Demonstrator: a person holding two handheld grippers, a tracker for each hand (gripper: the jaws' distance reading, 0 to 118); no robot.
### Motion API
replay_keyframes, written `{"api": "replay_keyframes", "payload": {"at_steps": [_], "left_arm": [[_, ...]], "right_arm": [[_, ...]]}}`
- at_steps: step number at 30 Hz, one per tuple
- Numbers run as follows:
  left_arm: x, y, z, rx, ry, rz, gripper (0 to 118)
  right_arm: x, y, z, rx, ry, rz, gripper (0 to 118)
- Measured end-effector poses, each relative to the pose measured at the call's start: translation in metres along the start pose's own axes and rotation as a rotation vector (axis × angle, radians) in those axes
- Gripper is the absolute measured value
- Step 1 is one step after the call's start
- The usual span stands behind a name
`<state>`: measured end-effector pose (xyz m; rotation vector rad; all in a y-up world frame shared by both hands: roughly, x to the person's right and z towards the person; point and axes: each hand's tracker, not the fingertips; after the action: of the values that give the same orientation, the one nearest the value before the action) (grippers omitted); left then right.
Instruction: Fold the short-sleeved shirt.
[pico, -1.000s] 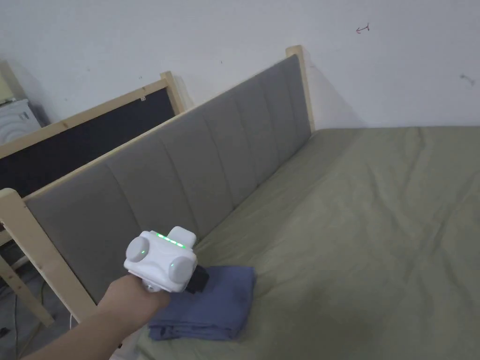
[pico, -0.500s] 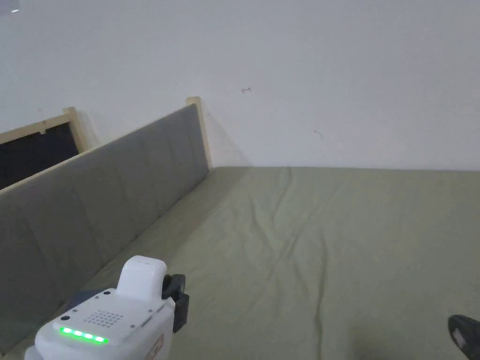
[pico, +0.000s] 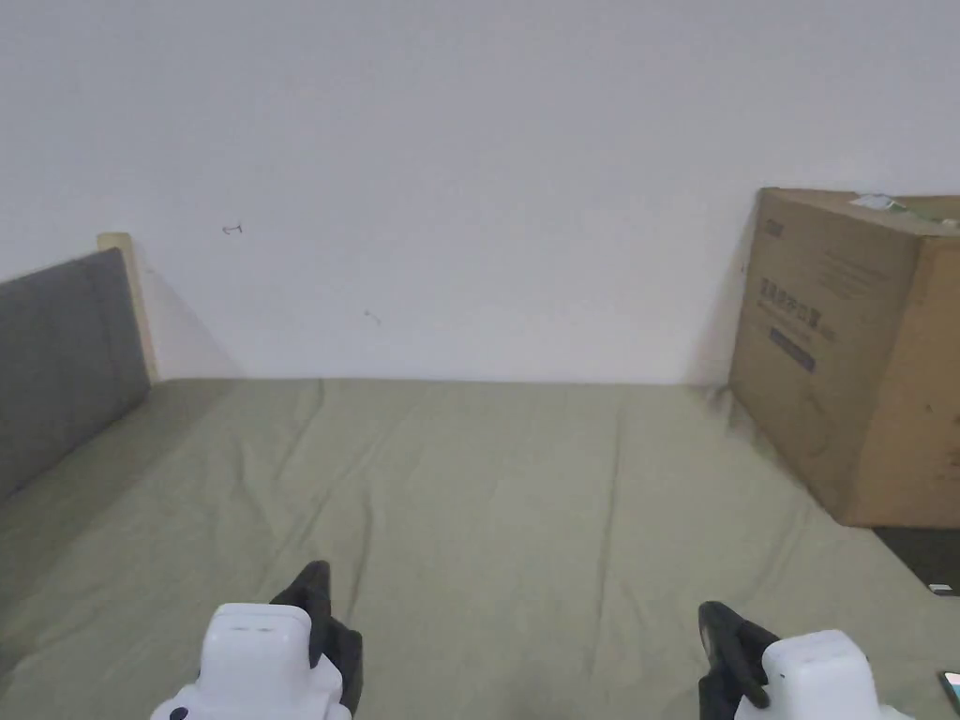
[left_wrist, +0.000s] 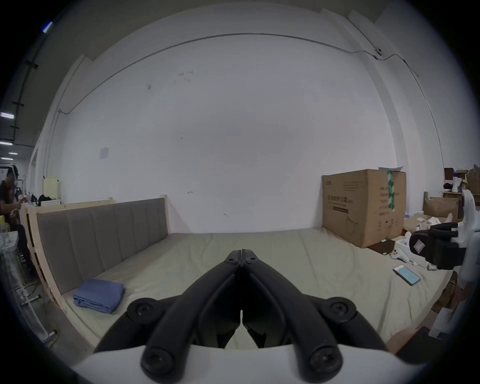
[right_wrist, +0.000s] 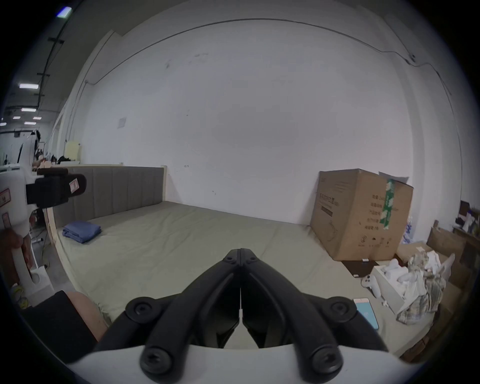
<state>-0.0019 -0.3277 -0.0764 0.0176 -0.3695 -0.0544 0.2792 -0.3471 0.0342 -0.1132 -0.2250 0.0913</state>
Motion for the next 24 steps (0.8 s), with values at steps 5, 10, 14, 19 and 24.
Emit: {"api": "replay_keyframes", "payload": {"at_steps": [5, 10, 14, 19, 24], "left_arm": [[0.018, -0.009, -0.003, -0.009, -0.020, -0.042, 0], [0.024, -0.020, -0.011, -0.027, -0.021, -0.046, 0], [0.021, -0.026, -0.020, -0.068, -0.007, -0.040, 97], [0.015, -0.029, -0.023, -0.072, 0.056, -0.021, 116], [0.012, -0.029, -0.029, -0.069, 0.074, -0.022, 116]], "right_arm": [[0.009, -0.009, 0.003, -0.018, -0.068, -0.052, 0], [0.012, -0.014, 0.004, 0.007, -0.113, -0.025, 0], [0.017, -0.019, 0.004, 0.035, -0.106, -0.061, 48], [0.011, -0.019, 0.005, 0.087, -0.108, -0.073, 118], [0.008, -0.015, -0.005, 0.048, -0.135, -0.045, 118]]}}
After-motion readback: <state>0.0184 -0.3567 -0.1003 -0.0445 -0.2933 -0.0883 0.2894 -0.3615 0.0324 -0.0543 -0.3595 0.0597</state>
